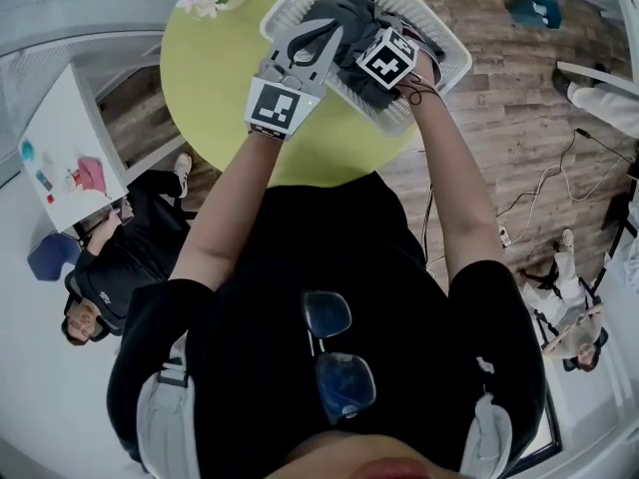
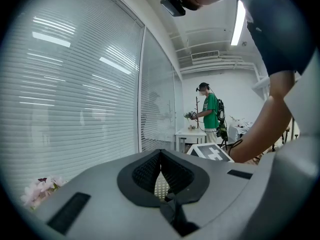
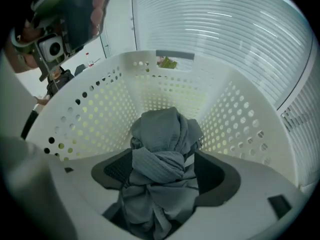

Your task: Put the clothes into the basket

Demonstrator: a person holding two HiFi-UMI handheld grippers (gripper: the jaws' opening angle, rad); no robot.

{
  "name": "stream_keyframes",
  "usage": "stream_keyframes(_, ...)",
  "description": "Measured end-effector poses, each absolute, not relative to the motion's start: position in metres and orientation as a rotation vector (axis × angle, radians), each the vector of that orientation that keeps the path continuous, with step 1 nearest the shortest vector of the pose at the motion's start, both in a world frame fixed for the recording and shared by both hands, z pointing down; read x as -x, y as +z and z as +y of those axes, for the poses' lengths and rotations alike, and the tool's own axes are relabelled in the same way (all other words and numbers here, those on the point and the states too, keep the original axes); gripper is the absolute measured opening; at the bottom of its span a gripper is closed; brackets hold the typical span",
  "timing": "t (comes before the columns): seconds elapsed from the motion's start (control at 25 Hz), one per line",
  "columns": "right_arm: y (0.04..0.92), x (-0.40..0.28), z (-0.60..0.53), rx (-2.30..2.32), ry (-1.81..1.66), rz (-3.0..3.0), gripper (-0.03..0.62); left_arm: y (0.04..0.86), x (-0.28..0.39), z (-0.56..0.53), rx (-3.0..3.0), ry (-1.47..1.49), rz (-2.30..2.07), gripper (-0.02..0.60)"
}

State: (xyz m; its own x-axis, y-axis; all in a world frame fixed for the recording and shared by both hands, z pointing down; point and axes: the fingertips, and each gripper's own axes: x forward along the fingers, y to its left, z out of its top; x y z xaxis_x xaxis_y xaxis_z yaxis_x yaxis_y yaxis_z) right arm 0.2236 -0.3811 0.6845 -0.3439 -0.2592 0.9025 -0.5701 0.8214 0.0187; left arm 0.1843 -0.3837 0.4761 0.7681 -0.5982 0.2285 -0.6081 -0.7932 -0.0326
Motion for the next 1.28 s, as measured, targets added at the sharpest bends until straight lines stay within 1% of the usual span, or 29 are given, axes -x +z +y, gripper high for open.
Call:
stream_keyframes(0.36, 0.586, -0.218, -0.381, -0.782, 0.356, -2.121, 0.373, 0.449, -0.176, -0.361, -2.947, 0.313, -0.995, 0.011)
stream_keyframes(0.64, 0.499, -0.213, -0.347, -0.92, 0.367, -2.361, 0.367, 0.421, -0.162, -0.327, -2.961, 0.232, -0.935, 0.011)
stream_keyframes(0.68, 0.486, -0.212, -0.339, -0.94, 0.354, -2.399, 0.353, 0.418, -0.161, -0.321, -2.966, 0.225, -0.925, 0.011)
stream_keyframes(0.72, 0.475, -0.211, -0.33, -0.963, 0.345, -2.431, 0.325, 0.416, -0.16, -0.316, -2.97, 0.22, -0.917, 0.011)
stream_keyframes(0.96, 0.425, -0.207, -0.278, -1.122, 0.251, -2.566, 0.077, 0.41, -0.155, -0.286, -2.971, 0.202, -0.876, 0.011)
stream_keyframes(1.0, 0.417, -0.205, -0.27, -1.149, 0.219, -2.597, 0.056, 0.409, -0.155, -0.28, -2.973, 0.199, -0.865, 0.011)
stream_keyframes(1.08, 0.404, -0.201, -0.255, -1.208, 0.168, -2.658, 0.036, 0.407, -0.154, -0.269, -2.979, 0.193, -0.839, 0.011)
stream_keyframes(1.28, 0.386, -0.193, -0.225, -1.272, 0.11, -2.733, 0.026, 0.397, -0.154, -0.245, -2.98, 0.15, -0.786, 0.011)
